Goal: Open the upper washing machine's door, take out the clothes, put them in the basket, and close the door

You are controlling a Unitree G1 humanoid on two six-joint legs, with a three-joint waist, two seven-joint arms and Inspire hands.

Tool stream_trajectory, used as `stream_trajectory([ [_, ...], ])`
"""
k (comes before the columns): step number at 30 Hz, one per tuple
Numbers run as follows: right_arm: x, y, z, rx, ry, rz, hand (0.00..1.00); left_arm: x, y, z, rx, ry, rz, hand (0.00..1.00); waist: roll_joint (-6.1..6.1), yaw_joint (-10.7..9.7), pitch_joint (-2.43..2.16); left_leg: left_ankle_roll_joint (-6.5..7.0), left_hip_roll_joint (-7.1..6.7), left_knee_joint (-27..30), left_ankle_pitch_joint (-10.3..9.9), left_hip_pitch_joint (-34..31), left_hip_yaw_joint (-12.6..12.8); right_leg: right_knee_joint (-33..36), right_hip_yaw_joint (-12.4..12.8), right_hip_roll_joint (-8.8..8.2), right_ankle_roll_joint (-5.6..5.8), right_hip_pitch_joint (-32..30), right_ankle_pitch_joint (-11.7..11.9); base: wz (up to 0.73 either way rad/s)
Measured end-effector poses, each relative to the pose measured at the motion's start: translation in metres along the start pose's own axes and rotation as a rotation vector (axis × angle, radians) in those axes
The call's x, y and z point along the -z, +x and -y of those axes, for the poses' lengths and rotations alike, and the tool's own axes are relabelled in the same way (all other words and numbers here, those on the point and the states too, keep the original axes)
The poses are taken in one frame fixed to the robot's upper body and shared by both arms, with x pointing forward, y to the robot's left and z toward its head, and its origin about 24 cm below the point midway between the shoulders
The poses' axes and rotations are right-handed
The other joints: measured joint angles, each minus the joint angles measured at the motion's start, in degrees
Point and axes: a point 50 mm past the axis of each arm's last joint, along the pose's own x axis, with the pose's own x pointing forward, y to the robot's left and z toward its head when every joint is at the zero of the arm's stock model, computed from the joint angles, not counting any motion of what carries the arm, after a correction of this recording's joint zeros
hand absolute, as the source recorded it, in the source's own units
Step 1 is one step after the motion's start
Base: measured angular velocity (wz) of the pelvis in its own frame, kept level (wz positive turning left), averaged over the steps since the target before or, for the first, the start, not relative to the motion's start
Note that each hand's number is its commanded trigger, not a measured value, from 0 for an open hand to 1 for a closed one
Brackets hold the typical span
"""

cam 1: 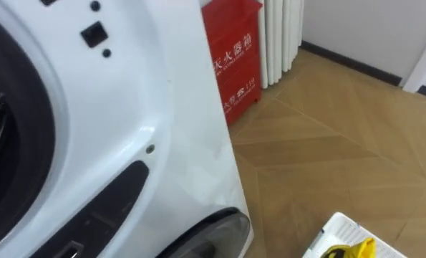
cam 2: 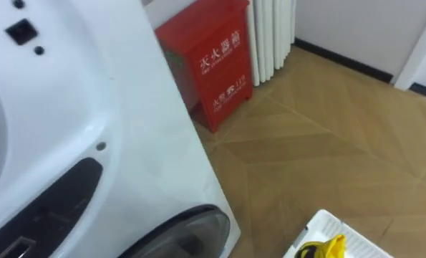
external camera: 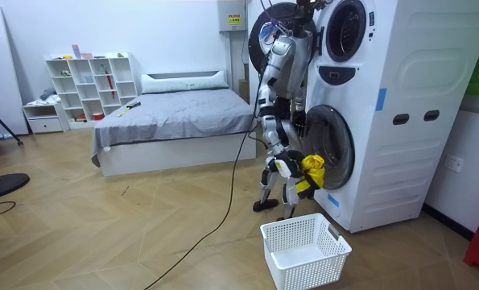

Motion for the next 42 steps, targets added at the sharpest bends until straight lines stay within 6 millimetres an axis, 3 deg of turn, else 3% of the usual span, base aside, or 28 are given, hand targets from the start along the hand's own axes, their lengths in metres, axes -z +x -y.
stream_trajectory([
  [5, -0.002, 0.001, 0.000, 0.004, -0.001, 0.004, 1.00, -0.003, 0.001, 0.005, 0.020, -0.012, 0.008, 0.00, -0.43, -1.3, 0.28, 0.30, -0.75, 0.4, -0.2, -0.1, 2.2, 1.7, 2.1, 0.62, 0.34, -1.7, -0.3, -0.21],
  [13, -0.014, 0.001, 0.009, 0.086, -0.025, 0.032, 1.00, -0.009, 0.003, 0.008, 0.042, -0.043, 0.014, 0.00, -0.24, -1.7, 0.14, 0.68, -1.41, 0.1, -0.5, -1.0, 3.9, 2.6, 4.2, 1.07, 0.98, -3.3, -0.1, -0.13],
  [19, -0.029, 0.005, 0.004, 0.109, -0.051, 0.085, 1.00, -0.009, 0.004, 0.012, 0.054, -0.071, 0.017, 0.00, -0.39, -2.0, 0.24, 1.12, -2.22, 0.2, -0.7, -1.5, 4.8, 3.8, 5.8, 1.36, 1.51, -4.6, -0.1, -0.11],
  [25, -0.052, 0.006, -0.003, 0.098, -0.085, 0.172, 1.00, -0.006, 0.004, 0.013, 0.057, -0.118, 0.029, 0.00, -0.04, -2.6, -0.02, 1.51, -2.43, 0.9, -1.0, -2.9, 5.4, 4.4, 6.7, 1.37, 1.96, -6.0, -0.1, -0.05],
  [26, -0.056, 0.007, -0.004, 0.099, -0.088, 0.182, 0.95, -0.005, 0.004, 0.013, 0.058, -0.126, 0.033, 0.00, -0.03, -2.6, -0.03, 1.52, -2.43, 1.0, -1.1, -3.0, 5.4, 4.4, 6.7, 1.36, 1.98, -6.0, -0.1, 0.00],
  [27, -0.058, 0.008, -0.005, 0.102, -0.089, 0.190, 0.77, -0.005, 0.004, 0.013, 0.058, -0.132, 0.035, 0.00, -0.01, -2.6, -0.05, 1.52, -2.43, 1.0, -1.1, -3.0, 5.3, 4.4, 6.7, 1.35, 1.99, -6.0, -0.1, 0.00],
  [28, -0.059, 0.008, -0.005, 0.104, -0.090, 0.193, 0.43, -0.006, 0.004, 0.013, 0.058, -0.133, 0.036, 0.00, 0.00, -2.6, -0.05, 1.52, -2.43, 1.0, -1.1, -3.0, 5.3, 4.4, 6.7, 1.35, 1.99, -6.0, -0.1, 0.00],
  [29, -0.059, 0.008, -0.005, 0.104, -0.090, 0.195, 0.00, -0.006, 0.004, 0.013, 0.058, -0.134, 0.036, 0.00, 0.01, -2.6, -0.06, 1.52, -2.42, 1.0, -1.1, -3.0, 5.3, 4.4, 6.6, 1.34, 1.99, -6.0, -0.1, 0.00],
  [36, -0.063, 0.010, -0.008, 0.104, -0.089, 0.206, 0.00, -0.006, 0.004, 0.013, 0.061, -0.134, 0.037, 0.00, 0.18, -2.5, -0.30, 1.53, -2.31, 1.1, -1.0, -3.0, 4.6, 4.3, 6.1, 1.07, 1.98, -5.7, -0.1, 0.04],
  [42, -0.076, 0.012, -0.018, 0.079, -0.104, 0.256, 0.00, -0.007, 0.004, 0.013, 0.059, -0.137, 0.041, 0.00, 0.01, -2.4, -0.22, 1.53, -2.26, 1.2, -1.0, -3.1, 4.3, 4.3, 5.7, 0.84, 1.96, -5.7, -0.1, 0.02],
])
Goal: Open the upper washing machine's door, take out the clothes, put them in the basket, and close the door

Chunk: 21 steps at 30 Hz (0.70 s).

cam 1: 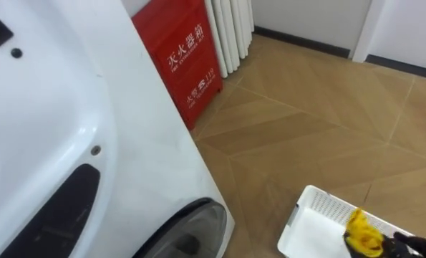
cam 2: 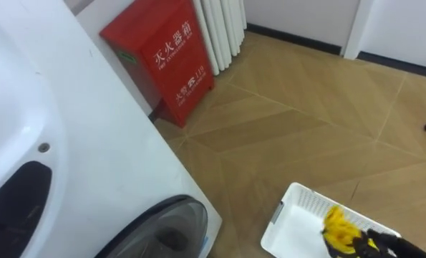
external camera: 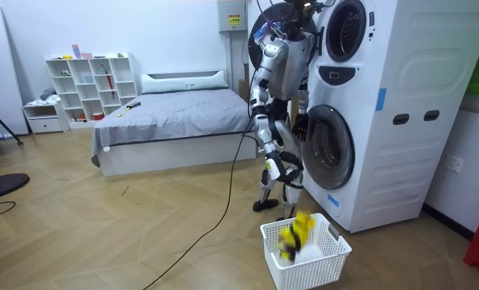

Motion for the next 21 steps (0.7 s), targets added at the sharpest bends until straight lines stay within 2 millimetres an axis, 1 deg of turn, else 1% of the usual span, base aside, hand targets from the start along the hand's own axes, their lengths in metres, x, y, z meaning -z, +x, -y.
stream_trajectory([
  [1, -0.001, 0.001, -0.001, 0.001, 0.002, 0.003, 0.00, 0.000, 0.000, 0.000, 0.000, 0.000, 0.001, 0.00, -0.04, 0.0, 0.01, 0.00, 0.02, 0.0, 0.0, 0.0, -0.1, 0.0, -0.1, -0.02, -0.02, 0.0, 0.0, 0.07],
  [2, -0.002, 0.002, -0.002, 0.005, 0.003, 0.005, 0.00, -0.001, 0.000, 0.000, 0.000, 0.001, 0.002, 0.00, -0.45, 0.0, 0.29, 0.00, 0.06, 0.1, 0.0, -0.1, -0.4, 0.0, -0.3, -0.13, -0.08, 0.0, -0.1, 0.09],
  [3, -0.001, 0.002, -0.004, 0.008, 0.001, 0.002, 0.00, -0.001, 0.000, -0.001, -0.001, 0.002, 0.005, 0.00, -0.51, 0.1, 0.19, -0.01, 0.11, 0.1, 0.0, -0.1, -0.6, 0.0, -0.5, -0.18, -0.11, 0.1, -0.1, 0.10],
  [4, 0.000, 0.003, -0.005, 0.009, 0.002, -0.001, 0.00, -0.001, 0.000, -0.001, -0.003, 0.003, 0.005, 0.00, -0.84, 0.1, 0.31, -0.02, 0.13, 0.1, 0.0, -0.1, -0.7, 0.0, -0.6, -0.21, -0.17, 0.1, -0.1, 0.11],
  [5, 0.003, 0.003, -0.007, 0.006, 0.006, -0.006, 0.00, -0.001, -0.001, -0.003, -0.009, 0.003, 0.005, 0.00, -1.19, 0.1, 0.26, -0.06, 0.16, 0.1, 0.1, -0.1, -1.1, 0.0, -0.9, -0.35, -0.26, 0.1, -0.2, 0.13],
  [7, 0.007, 0.002, -0.009, 0.005, 0.016, -0.014, 0.00, -0.002, -0.002, -0.006, -0.023, 0.006, 0.006, 0.00, -1.71, 0.0, 0.01, -0.10, 0.20, 0.1, 0.1, -0.2, -1.6, 0.0, -1.4, -0.58, -0.39, 0.2, -0.3, 0.14],
  [9, 0.010, 0.002, -0.012, 0.001, 0.026, -0.019, 0.00, -0.002, -0.003, -0.010, -0.046, 0.008, 0.004, 0.00, -2.52, 0.0, -0.19, -0.10, 0.32, 0.1, 0.2, -0.2, -2.1, -0.1, -2.0, -0.81, -0.43, 0.4, -0.3, 0.13],
  [12, 0.011, 0.002, -0.012, 0.006, 0.028, -0.021, 0.00, -0.001, -0.003, -0.010, -0.046, 0.014, 0.001, 0.00, -2.50, 0.1, -0.37, -0.02, 0.59, 0.1, 0.3, -0.2, -3.2, -0.9, -3.0, -1.11, -0.45, 1.1, -0.3, 0.14],
  [14, 0.014, 0.002, -0.011, 0.014, 0.032, -0.031, 0.00, 0.000, -0.003, -0.010, -0.046, 0.014, -0.003, 0.00, -2.50, 0.2, -0.37, 0.02, 0.74, 0.2, 0.3, 0.1, -3.5, -1.1, -3.5, -1.25, -0.45, 1.6, -0.3, 0.09],
  [17, 0.021, -0.002, -0.006, 0.042, 0.031, -0.054, 0.00, 0.001, -0.003, -0.010, -0.047, 0.016, -0.006, 0.00, -2.29, 1.7, -0.52, 0.02, 1.13, 0.5, 0.3, 0.4, -3.5, -1.9, -4.0, -1.19, -0.54, 2.1, -0.3, 0.01],
  [21, 0.026, -0.006, -0.001, 0.054, 0.025, -0.071, 0.00, 0.001, -0.004, -0.012, -0.061, 0.009, 0.004, 0.00, -2.15, 3.6, -0.54, -0.01, 1.22, 0.5, 0.3, 0.4, -4.0, -2.0, -4.7, -1.39, -0.64, 2.2, -0.3, 0.04],
])
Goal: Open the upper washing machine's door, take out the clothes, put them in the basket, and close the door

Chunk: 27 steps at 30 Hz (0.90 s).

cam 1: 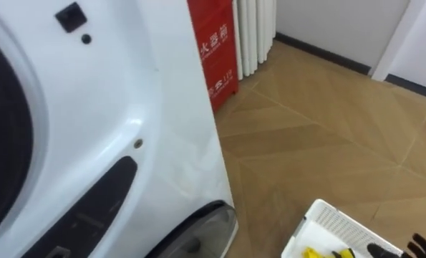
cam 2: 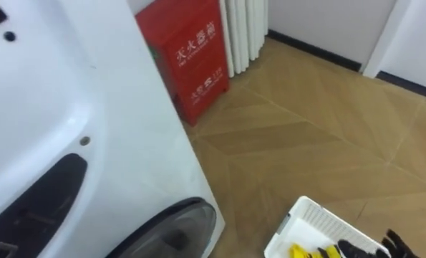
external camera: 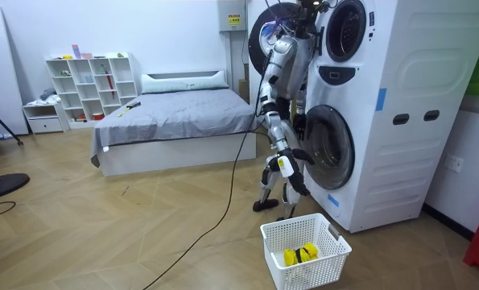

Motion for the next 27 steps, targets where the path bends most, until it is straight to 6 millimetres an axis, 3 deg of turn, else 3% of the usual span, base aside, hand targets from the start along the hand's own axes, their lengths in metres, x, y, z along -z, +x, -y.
stream_trajectory([
  [4, 0.011, -0.006, 0.009, 0.030, -0.015, -0.031, 0.00, -0.003, 0.000, 0.002, 0.004, 0.007, 0.024, 0.00, -0.01, 0.9, 0.03, -0.16, 0.29, -0.2, 0.1, 1.0, -2.3, -0.5, -2.3, -0.84, -0.55, 2.1, -0.5, 0.28],
  [9, 0.051, -0.017, 0.015, 0.070, -0.043, -0.164, 0.00, 0.004, -0.002, 0.001, -0.013, 0.010, 0.032, 0.00, -0.70, 1.4, 0.18, -0.59, 0.77, -0.8, 0.3, 4.6, -7.7, -1.1, -7.8, -2.74, -1.28, 7.5, -2.5, 0.51],
  [11, 0.068, -0.022, 0.017, 0.091, -0.067, -0.241, 0.00, 0.004, -0.002, 0.002, -0.024, 0.014, 0.037, 0.00, -0.97, 3.1, 0.23, -0.72, 0.94, -0.9, 0.5, 5.8, -10.0, -1.8, -9.9, -3.63, -1.47, 9.7, -3.0, 0.63],
  [13, 0.085, -0.026, 0.008, 0.070, -0.079, -0.294, 0.00, 0.002, -0.002, 0.002, -0.038, 0.031, 0.047, 0.00, -2.02, 4.2, 0.14, -0.72, 0.93, -1.2, 1.1, 6.4, -12.2, -2.4, -11.8, -4.11, -1.58, 11.3, -3.3, 0.63],
  [17, 0.119, -0.034, -0.016, 0.012, -0.075, -0.420, 0.00, 0.005, -0.002, 0.003, -0.083, 0.009, 0.052, 0.00, -5.44, 7.9, 0.19, -0.96, 1.35, -1.7, 2.3, 8.1, -16.0, -6.2, -16.2, -4.82, -1.97, 16.0, -3.0, 0.57],
  [18, 0.126, -0.037, -0.018, 0.009, -0.076, -0.449, 0.00, 0.004, -0.002, 0.000, -0.110, -0.013, 0.056, 0.00, -6.38, 8.8, 0.46, -1.10, 1.67, -1.7, 2.4, 8.9, -17.2, -7.5, -17.2, -4.78, -1.97, 17.9, -2.9, 0.64],
  [21, 0.143, -0.045, -0.020, 0.024, -0.085, -0.525, 0.00, 0.006, -0.002, -0.002, -0.168, -0.044, 0.055, 0.00, -8.02, 10.6, 0.42, -1.30, 2.24, -1.8, 2.5, 10.4, -20.4, -10.6, -21.0, -5.16, -2.02, 22.3, -2.9, 0.61],
  [27, 0.159, -0.056, -0.022, 0.000, -0.189, -0.613, 0.00, 0.006, -0.002, -0.002, -0.218, -0.079, 0.058, 0.00, -9.97, 13.0, 0.51, -1.31, 2.41, -1.8, 2.5, 11.0, -24.9, -14.1, -25.2, -5.64, -1.76, 26.9, -2.9, 0.41],
])
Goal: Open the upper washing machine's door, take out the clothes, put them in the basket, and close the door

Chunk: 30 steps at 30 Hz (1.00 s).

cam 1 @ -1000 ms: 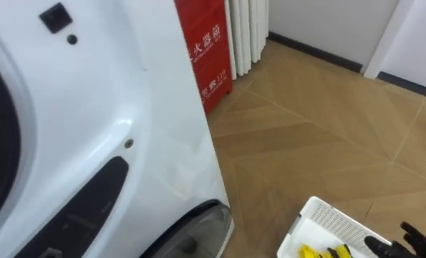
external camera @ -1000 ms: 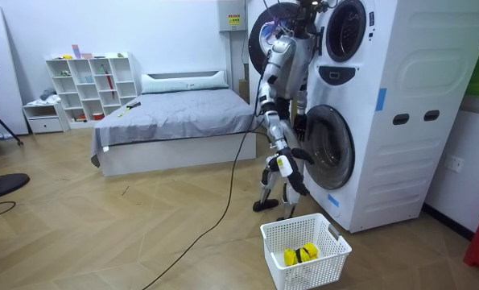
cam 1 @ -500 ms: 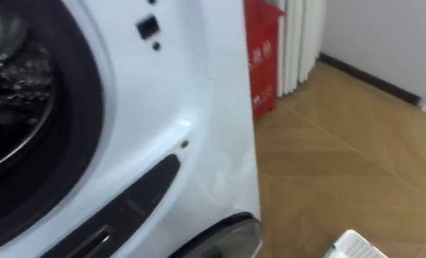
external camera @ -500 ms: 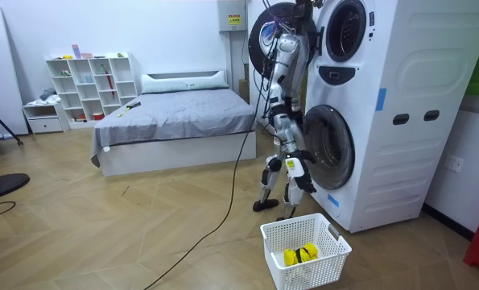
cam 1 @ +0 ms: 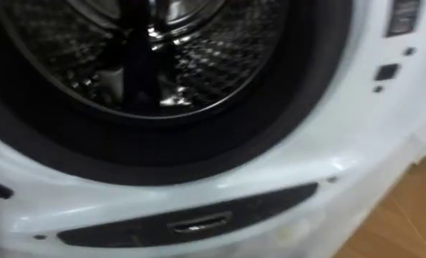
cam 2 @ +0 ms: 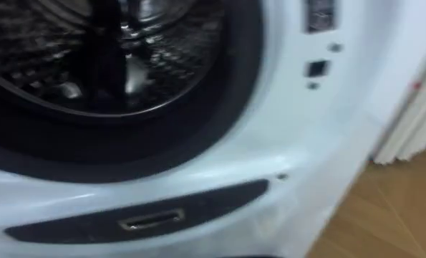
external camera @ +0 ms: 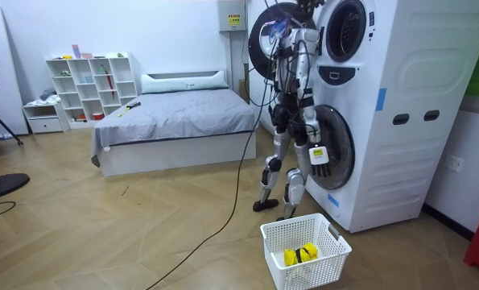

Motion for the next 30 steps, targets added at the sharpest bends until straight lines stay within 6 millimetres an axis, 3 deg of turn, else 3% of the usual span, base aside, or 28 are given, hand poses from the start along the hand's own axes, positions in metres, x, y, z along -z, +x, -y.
stream_trajectory([
  [4, 0.008, 0.000, -0.003, -0.002, -0.022, -0.036, 0.00, 0.002, 0.000, -0.003, -0.021, -0.032, -0.003, 0.00, -1.01, 0.9, 0.25, -0.01, 0.22, -0.8, 0.0, 1.6, -1.3, -2.2, -1.4, 0.25, 0.10, 3.1, 0.0, 0.26],
  [6, 0.011, 0.001, -0.007, -0.009, -0.020, -0.047, 0.00, 0.001, 0.000, -0.004, -0.028, -0.047, 0.001, 0.00, -1.70, 2.3, 0.15, -0.01, 0.36, -0.9, 0.0, 1.8, -1.9, -3.0, -2.1, 0.39, 0.15, 3.9, 0.0, 0.13],
  [12, 0.006, 0.003, -0.012, -0.031, -0.134, -0.049, 0.00, 0.001, 0.000, -0.009, -0.045, -0.039, 0.004, 0.00, -2.31, 3.9, 0.21, -0.02, 0.55, -1.0, 0.0, 2.6, -4.4, -3.7, -2.6, 0.69, 0.15, 5.3, 0.0, 0.07],
  [18, 0.005, 0.004, -0.018, -0.064, -0.207, -0.055, 0.00, 0.003, 0.000, -0.010, -0.039, -0.033, 0.000, 0.00, -2.45, 5.4, 0.14, -0.01, 0.63, -1.1, 0.0, 3.8, -4.5, -4.9, -2.7, 0.92, 0.15, 7.2, 0.0, 0.03],
  [30, 0.010, 0.002, -0.016, -0.077, -0.189, -0.062, 0.00, 0.013, -0.003, -0.014, -0.058, -0.070, -0.021, 0.00, -1.73, 5.3, 0.16, -0.02, 0.67, -1.0, 0.0, 4.8, -4.3, -4.9, -2.2, 0.99, 0.15, 8.1, 0.0, 0.00],
])
